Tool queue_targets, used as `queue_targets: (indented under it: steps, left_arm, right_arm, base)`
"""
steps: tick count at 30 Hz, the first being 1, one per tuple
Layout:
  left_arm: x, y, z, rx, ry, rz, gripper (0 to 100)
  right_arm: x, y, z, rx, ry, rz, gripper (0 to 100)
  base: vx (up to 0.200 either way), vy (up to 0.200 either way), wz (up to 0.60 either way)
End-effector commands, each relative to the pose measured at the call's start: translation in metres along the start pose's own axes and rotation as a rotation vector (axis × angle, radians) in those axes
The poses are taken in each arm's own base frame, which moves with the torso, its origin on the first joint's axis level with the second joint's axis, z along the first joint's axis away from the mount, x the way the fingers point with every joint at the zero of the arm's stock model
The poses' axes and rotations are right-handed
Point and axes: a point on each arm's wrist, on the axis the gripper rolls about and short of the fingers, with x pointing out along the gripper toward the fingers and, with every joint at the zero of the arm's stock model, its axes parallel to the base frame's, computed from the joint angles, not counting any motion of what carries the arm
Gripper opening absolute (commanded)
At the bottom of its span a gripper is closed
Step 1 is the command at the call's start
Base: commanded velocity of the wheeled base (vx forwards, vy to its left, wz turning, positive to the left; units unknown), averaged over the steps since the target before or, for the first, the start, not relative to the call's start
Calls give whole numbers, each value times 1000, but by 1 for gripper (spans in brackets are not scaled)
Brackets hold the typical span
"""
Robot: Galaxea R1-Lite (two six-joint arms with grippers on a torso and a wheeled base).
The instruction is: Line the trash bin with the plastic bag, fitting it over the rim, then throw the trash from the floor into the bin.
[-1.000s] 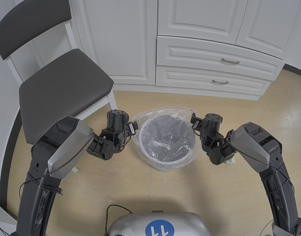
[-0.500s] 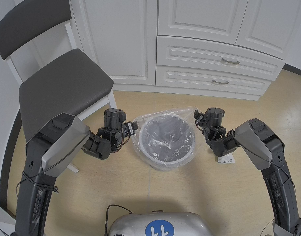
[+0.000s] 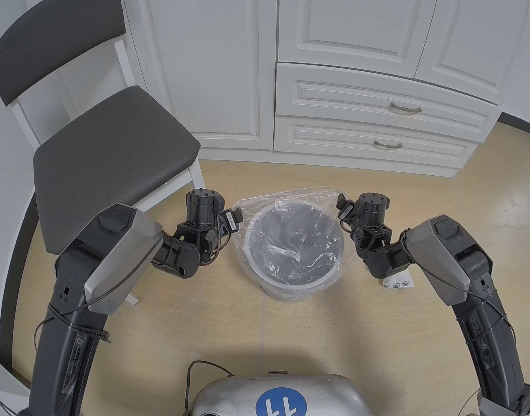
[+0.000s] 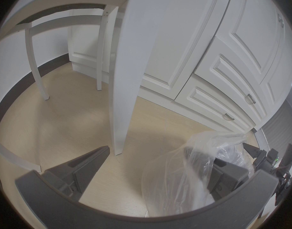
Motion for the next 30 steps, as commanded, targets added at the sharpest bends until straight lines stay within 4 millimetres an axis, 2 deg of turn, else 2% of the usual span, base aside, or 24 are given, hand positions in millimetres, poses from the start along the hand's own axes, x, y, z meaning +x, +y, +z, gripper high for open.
queue_targets:
  steps: [1, 9, 17, 26, 30]
  left_arm:
    - [5, 1, -9, 3, 12, 4, 100]
    - [12, 6, -20, 21, 19, 40, 100]
    - [11, 10, -30, 67, 110, 90, 100]
    - [6, 8, -23, 67, 106, 88, 100]
    - [-9, 4, -8, 70, 106, 77, 100]
  right_arm:
    - [2, -5, -15, -8, 17, -6, 100]
    - [4, -9, -21, -21, 43, -17, 100]
    - [4, -13, -26, -44, 82, -43, 100]
    - [2, -11, -23, -46, 87, -44, 100]
    - [-4, -4, -3, -45, 77, -43, 100]
  base:
    - [0, 0, 0]
    - [0, 0, 0]
    - [0, 0, 0]
    - [0, 0, 0]
    - [0, 0, 0]
